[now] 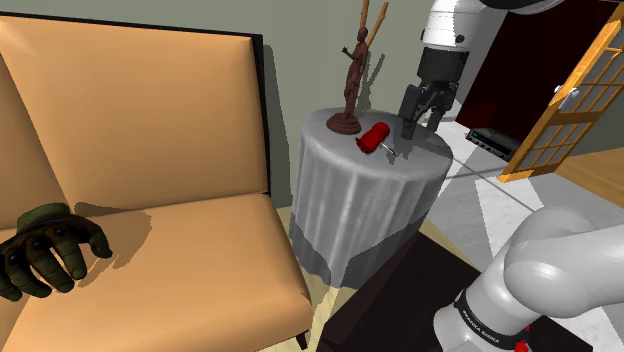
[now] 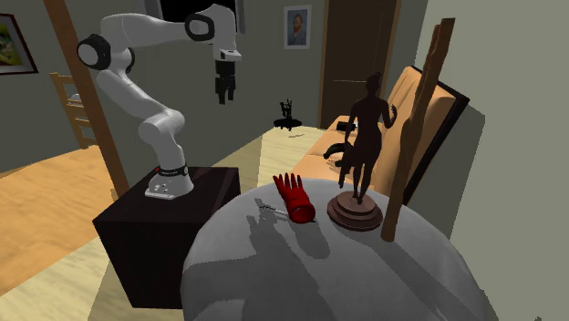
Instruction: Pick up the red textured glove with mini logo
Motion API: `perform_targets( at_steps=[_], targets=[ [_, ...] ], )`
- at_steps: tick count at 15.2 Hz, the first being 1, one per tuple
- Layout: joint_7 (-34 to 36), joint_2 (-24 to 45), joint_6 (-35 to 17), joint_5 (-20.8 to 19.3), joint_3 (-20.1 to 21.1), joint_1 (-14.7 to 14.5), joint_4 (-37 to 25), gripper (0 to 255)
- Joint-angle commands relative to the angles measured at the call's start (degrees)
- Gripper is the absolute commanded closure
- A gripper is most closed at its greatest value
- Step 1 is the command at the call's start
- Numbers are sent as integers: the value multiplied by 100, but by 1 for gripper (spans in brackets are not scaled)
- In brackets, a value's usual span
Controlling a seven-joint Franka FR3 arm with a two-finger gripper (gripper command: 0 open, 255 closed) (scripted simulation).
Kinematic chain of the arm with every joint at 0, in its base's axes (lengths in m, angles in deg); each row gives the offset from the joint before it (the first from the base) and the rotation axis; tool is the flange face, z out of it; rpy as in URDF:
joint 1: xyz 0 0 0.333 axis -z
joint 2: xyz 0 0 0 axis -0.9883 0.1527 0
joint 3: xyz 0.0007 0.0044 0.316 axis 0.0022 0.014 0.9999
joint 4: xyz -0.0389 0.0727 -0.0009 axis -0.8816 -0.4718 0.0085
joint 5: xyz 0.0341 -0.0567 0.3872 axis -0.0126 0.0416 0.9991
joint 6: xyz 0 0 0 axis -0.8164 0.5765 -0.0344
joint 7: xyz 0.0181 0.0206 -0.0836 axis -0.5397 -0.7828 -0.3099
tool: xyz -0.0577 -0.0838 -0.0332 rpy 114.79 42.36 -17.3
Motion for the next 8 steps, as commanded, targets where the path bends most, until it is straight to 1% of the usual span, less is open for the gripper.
perform_targets(
  at_steps=[1, 8],
  targets=[
    [0, 0, 0, 0, 0, 0, 0, 0],
    [503, 1245, -890, -81, -218, 454, -339, 0]
  ],
)
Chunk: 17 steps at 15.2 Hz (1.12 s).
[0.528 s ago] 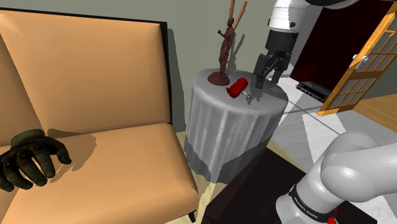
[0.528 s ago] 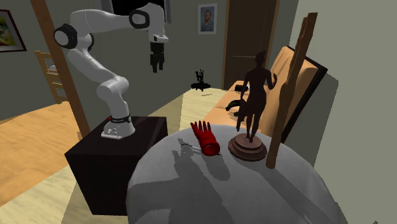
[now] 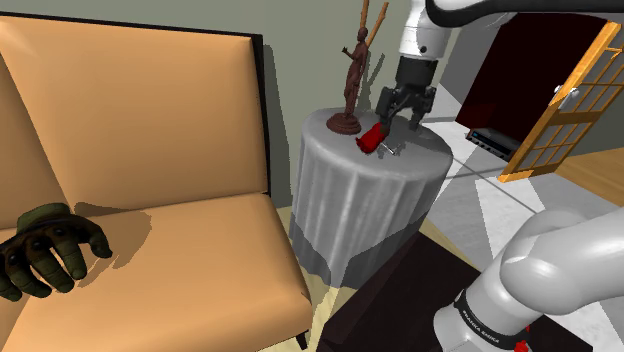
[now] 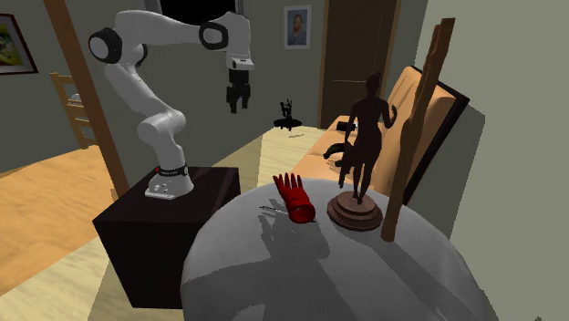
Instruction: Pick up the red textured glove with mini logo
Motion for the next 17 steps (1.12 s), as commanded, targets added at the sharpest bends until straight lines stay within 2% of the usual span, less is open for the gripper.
perform_targets(
  at_steps=[1, 9, 17],
  targets=[
    [133, 396, -240, -25, -81, 129, -155, 0],
    [652, 1825, -955, -31, -420, 562, -858, 0],
    [1077, 3206, -1398, 124, -820, 956, -1781, 0]
  ],
)
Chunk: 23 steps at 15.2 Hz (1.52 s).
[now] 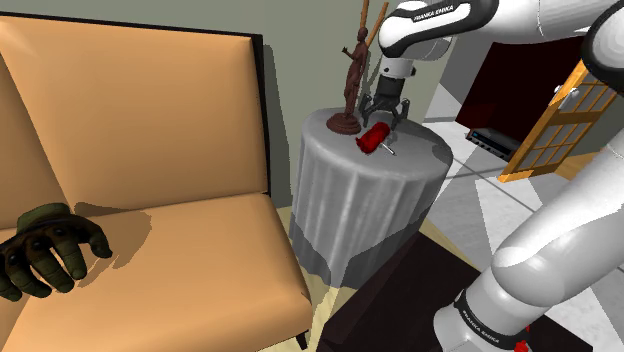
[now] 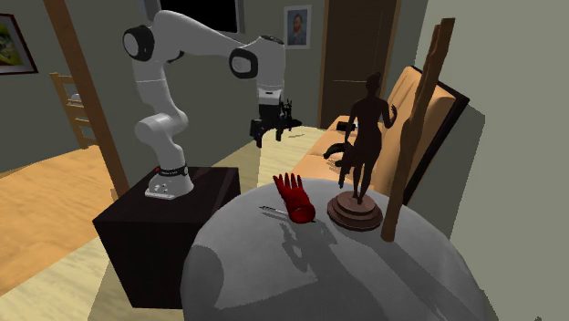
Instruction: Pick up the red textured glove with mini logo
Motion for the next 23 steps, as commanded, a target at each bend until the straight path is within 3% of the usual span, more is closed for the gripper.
perform_targets(
  at_steps=[1, 10, 19, 20, 23],
  targets=[
    [98, 314, -84, 55, -106, 103, -224, 0],
    [467, 1780, -264, 464, -528, 611, -1453, 0],
    [408, 1957, -784, 524, -509, 616, -1102, 0],
    [406, 1958, -786, 524, -510, 617, -1101, 255],
    [405, 1958, -790, 524, -510, 617, -1097, 255]
  ],
)
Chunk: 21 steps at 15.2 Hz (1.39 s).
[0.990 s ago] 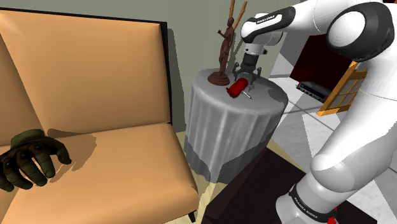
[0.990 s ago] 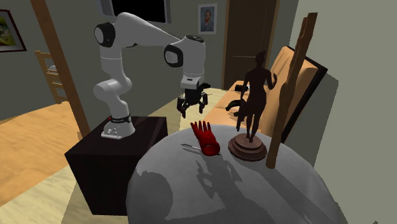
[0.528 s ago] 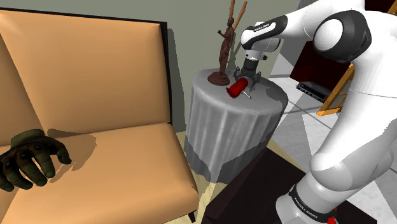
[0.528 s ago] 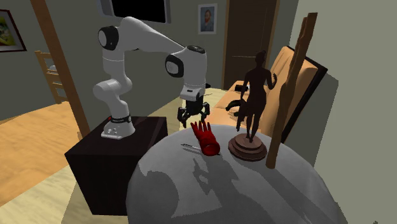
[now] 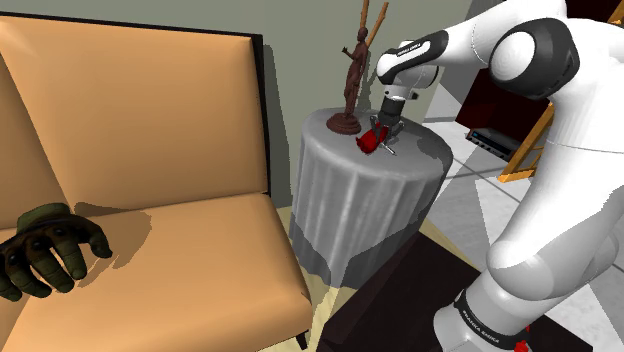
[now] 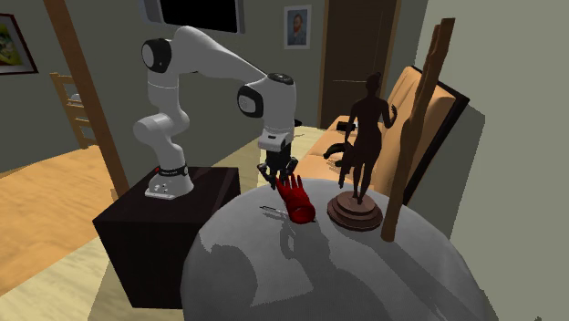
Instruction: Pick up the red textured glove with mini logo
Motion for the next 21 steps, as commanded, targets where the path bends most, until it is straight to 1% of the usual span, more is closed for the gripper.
perform_targets(
  at_steps=[1, 6, 21],
  targets=[
    [0, 8, -7, 2, 3, -2, 6, 255],
    [1, 7, 0, 2, 3, -3, -1, 255],
    [109, -280, 1051, -98, -28, -4, -777, 255]
  ],
)
